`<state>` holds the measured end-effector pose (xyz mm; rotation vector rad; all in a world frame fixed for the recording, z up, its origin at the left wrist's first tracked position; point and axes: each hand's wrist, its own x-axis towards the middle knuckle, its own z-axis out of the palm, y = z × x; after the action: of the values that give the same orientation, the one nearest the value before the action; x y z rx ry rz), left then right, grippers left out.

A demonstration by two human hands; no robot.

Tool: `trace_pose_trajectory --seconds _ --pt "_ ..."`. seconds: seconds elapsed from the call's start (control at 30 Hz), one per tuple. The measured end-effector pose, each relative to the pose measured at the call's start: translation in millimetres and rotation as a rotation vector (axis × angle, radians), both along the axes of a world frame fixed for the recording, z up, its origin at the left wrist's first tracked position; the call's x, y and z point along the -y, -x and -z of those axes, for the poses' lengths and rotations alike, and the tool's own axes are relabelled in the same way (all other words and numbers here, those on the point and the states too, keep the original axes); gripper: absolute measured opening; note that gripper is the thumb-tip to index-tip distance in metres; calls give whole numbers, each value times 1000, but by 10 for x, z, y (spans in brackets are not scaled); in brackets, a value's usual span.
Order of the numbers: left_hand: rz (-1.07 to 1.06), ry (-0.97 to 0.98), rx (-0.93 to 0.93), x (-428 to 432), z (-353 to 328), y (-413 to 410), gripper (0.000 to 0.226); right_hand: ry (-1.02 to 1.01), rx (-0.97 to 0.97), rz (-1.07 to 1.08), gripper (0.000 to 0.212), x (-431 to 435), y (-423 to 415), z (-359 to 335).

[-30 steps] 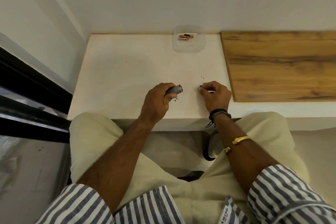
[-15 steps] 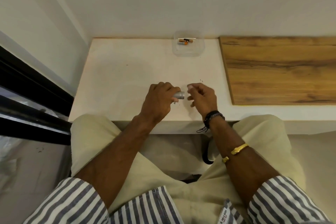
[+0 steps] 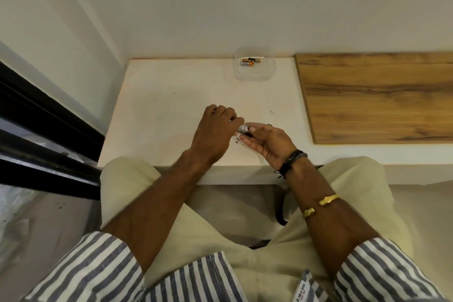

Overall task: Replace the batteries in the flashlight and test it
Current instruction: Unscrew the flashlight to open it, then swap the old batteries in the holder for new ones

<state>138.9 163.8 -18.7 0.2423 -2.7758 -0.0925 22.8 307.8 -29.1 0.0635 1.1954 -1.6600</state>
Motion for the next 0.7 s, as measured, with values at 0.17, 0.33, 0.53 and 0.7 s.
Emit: trace_pose_trajectory --seconds 0.17,0.33,0.53,0.7 --pt "-109 -160 -86 104 143 -50 29 -42 -69 73 20 -37 99 16" --pt "-258 -487 -215 122 161 -88 29 -14 -36 155 21 -49 99 7" --pt "-340 -760 -329 151 206 -83 30 22 -13 188 19 -59 85 -13" --pt "-389 -805 -341 181 335 -84 27 60 40 215 20 -65 76 -16"
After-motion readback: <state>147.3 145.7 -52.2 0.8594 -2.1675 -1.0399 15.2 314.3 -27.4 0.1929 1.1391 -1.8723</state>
